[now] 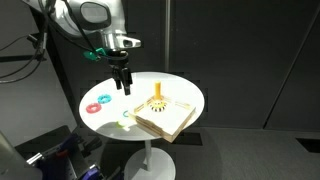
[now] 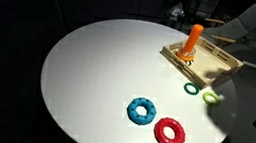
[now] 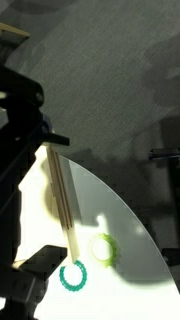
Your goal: Move the orange block to the table, then place the yellow bracelet on it
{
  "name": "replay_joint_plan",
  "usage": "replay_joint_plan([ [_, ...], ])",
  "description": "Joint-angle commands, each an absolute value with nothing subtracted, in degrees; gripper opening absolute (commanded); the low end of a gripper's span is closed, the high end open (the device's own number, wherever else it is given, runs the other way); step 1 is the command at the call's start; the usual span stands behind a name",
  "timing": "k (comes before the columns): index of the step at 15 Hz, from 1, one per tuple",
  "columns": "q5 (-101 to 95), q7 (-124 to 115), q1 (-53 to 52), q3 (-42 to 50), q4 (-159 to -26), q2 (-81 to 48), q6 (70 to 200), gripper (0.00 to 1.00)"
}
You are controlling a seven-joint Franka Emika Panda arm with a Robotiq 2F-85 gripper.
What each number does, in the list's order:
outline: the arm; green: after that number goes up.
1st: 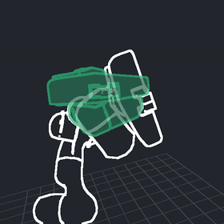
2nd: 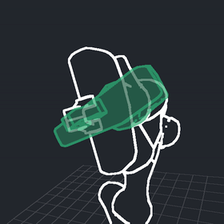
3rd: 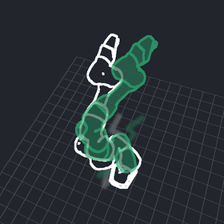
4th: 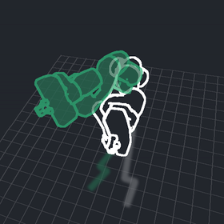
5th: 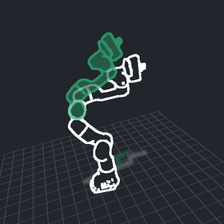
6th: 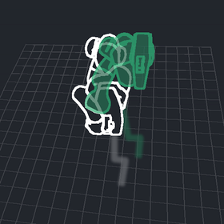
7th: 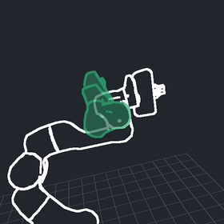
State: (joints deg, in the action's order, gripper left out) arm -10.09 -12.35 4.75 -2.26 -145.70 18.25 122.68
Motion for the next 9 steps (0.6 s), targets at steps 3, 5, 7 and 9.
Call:
replay_joint_plan([
  [3,-9.0,-17.8,5.0,-1.6,-143.7,13.3,131.1,1.0],
  [5,-8.6,-19.3,5.0,-1.3,-142.8,10.4,136.4,1.0],
  [7,-8.2,-20.2,4.8,-1.1,-141.8,7.5,140.8,1.0],
  [9,-7.6,-20.3,4.5,-0.9,-140.5,4.4,144.9,1.0],
])
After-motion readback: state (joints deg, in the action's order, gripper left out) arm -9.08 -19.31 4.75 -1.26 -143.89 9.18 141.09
